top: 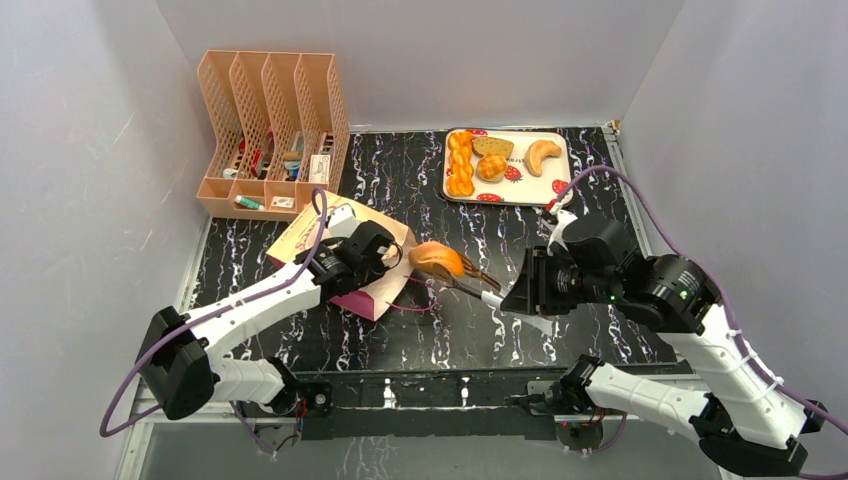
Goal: Take the fake bread out of the paper bag
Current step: Take out the fake bread from the paper bag, then place the fake bread in the container.
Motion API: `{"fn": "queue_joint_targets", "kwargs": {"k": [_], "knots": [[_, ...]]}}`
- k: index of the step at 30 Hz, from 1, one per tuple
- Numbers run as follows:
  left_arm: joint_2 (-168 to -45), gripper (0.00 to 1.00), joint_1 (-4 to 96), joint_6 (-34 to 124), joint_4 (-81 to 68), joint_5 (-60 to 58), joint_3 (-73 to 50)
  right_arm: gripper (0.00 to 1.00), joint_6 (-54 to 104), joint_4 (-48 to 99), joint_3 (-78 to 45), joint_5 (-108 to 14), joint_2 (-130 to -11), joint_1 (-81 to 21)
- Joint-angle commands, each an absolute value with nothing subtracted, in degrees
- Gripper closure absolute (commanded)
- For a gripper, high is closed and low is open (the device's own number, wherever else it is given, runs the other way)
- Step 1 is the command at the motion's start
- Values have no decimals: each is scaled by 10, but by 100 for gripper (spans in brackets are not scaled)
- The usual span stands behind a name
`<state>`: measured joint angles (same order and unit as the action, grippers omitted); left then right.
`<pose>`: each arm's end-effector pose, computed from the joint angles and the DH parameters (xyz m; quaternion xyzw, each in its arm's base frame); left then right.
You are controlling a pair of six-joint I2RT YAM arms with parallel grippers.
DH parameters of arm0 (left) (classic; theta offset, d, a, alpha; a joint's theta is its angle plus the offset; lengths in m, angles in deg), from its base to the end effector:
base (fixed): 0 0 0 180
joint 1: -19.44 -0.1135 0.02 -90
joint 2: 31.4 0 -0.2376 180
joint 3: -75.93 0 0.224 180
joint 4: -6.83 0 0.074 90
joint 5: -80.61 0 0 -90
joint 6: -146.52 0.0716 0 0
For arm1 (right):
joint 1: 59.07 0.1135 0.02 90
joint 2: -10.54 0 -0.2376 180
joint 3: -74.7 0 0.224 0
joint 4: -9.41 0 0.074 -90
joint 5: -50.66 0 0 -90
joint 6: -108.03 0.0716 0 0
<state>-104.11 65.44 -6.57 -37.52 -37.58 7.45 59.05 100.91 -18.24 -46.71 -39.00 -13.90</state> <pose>0.2074 -0.1660 0.2210 -0.2200 0.8844 -0.1473 0.3845 0.0819 0.0954 0.3403 -0.0567 0.9305 0.2876 0.2195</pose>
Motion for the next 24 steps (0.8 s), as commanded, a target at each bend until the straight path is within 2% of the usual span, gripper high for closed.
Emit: {"fn": "queue_joint_targets", "kwargs": {"k": [1,12,24], "knots": [[-1035,100,658,-87,-418,-438,52,100,602,1000,-239,-444,-375,-139],[-1037,100,664,-86,-427,-446,41,100,616,1017,-257,-421,-361,-139],[-1012,100,665,-64,-438,-436,47,100,619,1022,-333,-328,-394,-139]]}}
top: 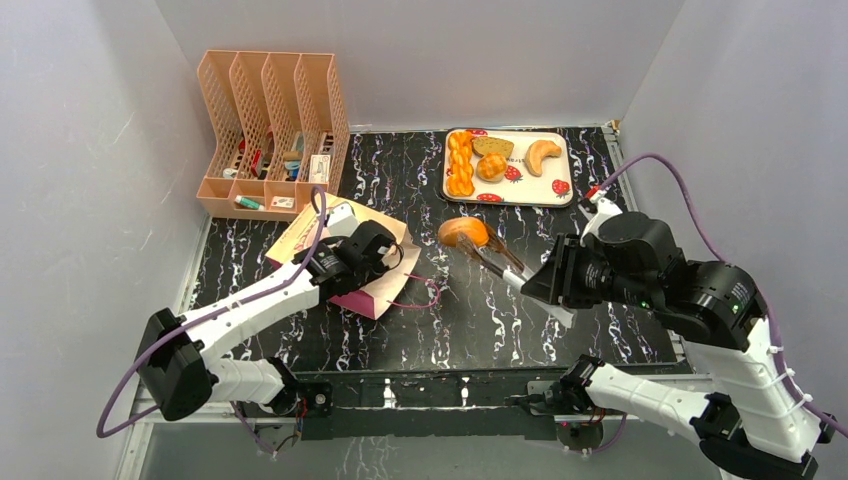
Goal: Take the fake bread out of the paper bag
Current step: Place the fake bread in the container.
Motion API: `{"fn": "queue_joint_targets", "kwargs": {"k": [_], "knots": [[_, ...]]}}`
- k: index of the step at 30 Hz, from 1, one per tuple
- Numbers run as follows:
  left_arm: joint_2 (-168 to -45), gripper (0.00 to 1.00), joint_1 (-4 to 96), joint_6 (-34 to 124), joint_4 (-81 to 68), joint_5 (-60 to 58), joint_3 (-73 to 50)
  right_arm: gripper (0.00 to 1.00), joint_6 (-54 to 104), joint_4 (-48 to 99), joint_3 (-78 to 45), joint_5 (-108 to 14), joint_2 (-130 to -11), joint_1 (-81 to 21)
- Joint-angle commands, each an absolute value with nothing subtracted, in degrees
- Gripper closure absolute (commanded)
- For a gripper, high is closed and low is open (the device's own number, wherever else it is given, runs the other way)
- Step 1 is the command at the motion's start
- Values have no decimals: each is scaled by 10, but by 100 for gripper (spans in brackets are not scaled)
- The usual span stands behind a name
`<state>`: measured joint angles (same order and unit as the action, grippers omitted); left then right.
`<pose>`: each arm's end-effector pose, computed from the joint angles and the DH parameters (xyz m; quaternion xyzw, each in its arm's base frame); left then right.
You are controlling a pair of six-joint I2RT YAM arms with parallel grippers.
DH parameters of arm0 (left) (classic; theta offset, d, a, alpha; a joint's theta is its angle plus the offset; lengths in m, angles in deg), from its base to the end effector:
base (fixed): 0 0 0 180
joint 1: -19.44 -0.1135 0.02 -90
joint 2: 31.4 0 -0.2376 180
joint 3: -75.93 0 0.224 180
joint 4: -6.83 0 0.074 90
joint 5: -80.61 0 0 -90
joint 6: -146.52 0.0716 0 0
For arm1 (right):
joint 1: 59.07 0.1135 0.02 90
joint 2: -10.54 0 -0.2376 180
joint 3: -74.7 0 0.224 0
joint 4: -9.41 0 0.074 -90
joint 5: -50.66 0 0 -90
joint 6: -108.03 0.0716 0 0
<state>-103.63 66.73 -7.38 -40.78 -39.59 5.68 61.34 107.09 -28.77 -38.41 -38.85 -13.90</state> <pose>0.2024 -0.1662 0.2286 -0.2199 0.8836 -0.1370 0.3901 0.0729 0.0717 0.3749 -0.0117 0.9190 0.2695 0.2874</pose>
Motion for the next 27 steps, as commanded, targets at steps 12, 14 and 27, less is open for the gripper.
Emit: {"fn": "queue_joint_targets", "kwargs": {"k": [12,14,27], "knots": [[-996,100,664,12,-416,-393,44,100,608,981,-388,-201,-443,-139],[-994,100,664,24,-412,-387,43,100,604,970,-391,-178,-452,-139],[-978,100,665,106,-384,-330,33,100,551,879,-376,-55,-522,-139]]}}
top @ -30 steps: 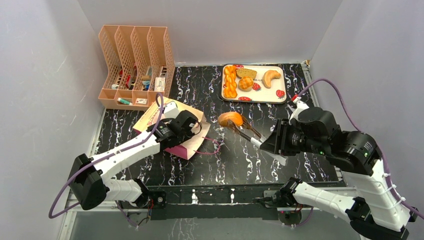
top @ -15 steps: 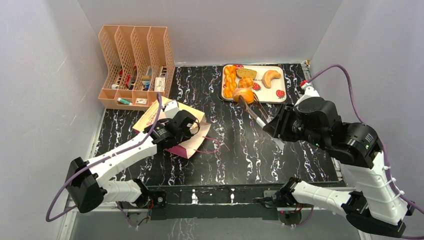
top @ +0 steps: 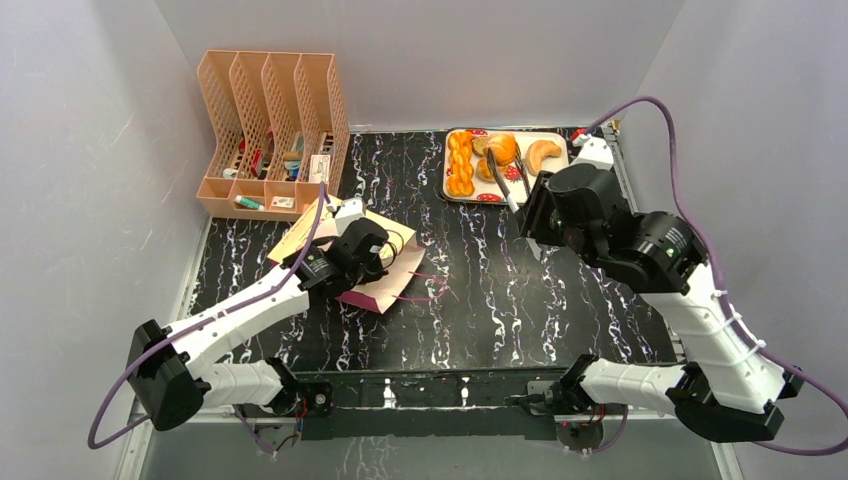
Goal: Take the fake bread out of the paper bag
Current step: Place the fake bread in the container.
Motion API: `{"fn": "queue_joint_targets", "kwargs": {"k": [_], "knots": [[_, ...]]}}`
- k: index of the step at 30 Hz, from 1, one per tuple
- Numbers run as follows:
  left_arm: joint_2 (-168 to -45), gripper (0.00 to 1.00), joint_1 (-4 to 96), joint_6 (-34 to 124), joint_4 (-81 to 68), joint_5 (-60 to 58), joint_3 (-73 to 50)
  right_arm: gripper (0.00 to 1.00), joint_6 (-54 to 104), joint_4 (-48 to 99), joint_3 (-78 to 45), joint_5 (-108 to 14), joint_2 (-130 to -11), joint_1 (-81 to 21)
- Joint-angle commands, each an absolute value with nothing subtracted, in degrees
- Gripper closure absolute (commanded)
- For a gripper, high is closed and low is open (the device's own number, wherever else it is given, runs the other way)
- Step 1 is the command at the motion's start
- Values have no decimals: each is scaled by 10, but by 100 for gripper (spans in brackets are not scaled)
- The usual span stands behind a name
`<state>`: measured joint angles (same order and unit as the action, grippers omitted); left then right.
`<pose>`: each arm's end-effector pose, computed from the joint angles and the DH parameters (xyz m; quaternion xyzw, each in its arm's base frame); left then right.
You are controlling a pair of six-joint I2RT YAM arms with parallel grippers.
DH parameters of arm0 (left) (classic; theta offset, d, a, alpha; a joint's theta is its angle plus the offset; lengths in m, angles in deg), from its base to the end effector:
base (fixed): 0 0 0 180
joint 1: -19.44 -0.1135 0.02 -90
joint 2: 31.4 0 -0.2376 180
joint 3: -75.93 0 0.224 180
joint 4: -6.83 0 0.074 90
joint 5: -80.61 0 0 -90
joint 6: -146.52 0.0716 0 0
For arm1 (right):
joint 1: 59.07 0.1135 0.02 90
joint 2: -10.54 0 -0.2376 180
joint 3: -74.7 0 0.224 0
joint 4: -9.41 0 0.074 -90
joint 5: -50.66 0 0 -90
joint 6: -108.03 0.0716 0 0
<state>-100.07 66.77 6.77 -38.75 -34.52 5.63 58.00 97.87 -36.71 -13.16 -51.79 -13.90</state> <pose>0.1968 -0.1687 0.2448 -0.1040 0.8963 -0.1535 0.4028 0.1375 0.0935 0.4055 0.0568 0.8840 0.1309 0.4452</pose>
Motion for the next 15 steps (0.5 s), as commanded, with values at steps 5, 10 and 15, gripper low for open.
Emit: {"fn": "queue_joint_targets", "kwargs": {"k": [5,10,15], "knots": [[-964,100,665,127,-387,-314,32,100,529,834,-364,-26,-546,-140],[-950,100,664,153,-387,-298,29,100,505,790,-350,-66,-574,-190],[-941,100,664,175,-382,-280,24,100,468,736,-312,-187,-588,-314]]}}
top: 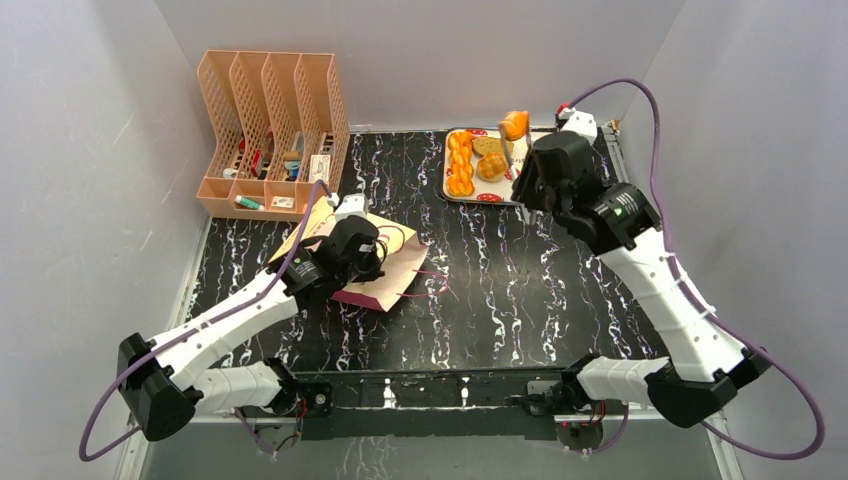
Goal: Take the fake bread out of the paper bag
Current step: Place the fake bread in the container.
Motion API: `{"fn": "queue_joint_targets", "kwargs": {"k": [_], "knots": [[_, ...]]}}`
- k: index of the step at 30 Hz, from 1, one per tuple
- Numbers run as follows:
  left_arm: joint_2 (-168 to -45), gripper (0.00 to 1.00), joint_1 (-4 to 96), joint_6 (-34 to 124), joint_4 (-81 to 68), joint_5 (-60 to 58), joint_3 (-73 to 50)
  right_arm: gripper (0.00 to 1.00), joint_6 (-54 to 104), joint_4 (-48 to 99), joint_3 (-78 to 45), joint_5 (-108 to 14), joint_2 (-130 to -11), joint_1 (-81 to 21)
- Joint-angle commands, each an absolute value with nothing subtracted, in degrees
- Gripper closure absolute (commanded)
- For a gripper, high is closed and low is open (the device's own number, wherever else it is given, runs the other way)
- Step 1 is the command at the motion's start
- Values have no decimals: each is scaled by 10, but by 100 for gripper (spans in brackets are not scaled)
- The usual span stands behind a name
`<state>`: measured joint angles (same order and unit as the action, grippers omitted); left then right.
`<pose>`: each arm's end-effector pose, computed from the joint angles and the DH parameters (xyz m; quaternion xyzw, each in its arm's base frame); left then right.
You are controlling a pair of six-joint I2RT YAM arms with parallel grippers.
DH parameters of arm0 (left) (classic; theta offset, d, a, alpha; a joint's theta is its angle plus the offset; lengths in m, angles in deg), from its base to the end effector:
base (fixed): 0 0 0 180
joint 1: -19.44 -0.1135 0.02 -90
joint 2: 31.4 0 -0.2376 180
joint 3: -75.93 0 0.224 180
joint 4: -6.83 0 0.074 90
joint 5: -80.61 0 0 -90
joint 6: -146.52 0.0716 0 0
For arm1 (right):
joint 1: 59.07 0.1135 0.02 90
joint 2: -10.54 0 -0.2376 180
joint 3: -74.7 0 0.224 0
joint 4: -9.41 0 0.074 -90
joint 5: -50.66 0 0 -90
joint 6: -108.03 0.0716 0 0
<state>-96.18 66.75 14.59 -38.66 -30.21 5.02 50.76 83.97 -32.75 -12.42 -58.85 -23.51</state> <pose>0.1885 -0.1668 0.2630 -0.0355 0.8917 -0.1792 0.4141 0.2007 0.1036 0.3920 0.0833 0.8708 0.0737 0.4789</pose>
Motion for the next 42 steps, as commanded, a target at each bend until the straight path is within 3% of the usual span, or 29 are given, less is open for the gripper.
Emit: {"fn": "queue_joint_targets", "kwargs": {"k": [1,10,24,33,42], "knots": [[-939,100,665,178,-382,-276,24,100,462,728,-302,-206,-591,-334],[-931,100,665,203,-375,-266,24,100,442,603,-184,-279,-589,-414],[-940,100,664,216,-383,-247,19,100,431,505,-174,-325,-652,-467],[-951,100,665,232,-412,-239,4,100,445,383,-95,-365,-672,-513],[-959,100,664,223,-405,-240,11,100,473,363,-4,-409,-646,-522]]}}
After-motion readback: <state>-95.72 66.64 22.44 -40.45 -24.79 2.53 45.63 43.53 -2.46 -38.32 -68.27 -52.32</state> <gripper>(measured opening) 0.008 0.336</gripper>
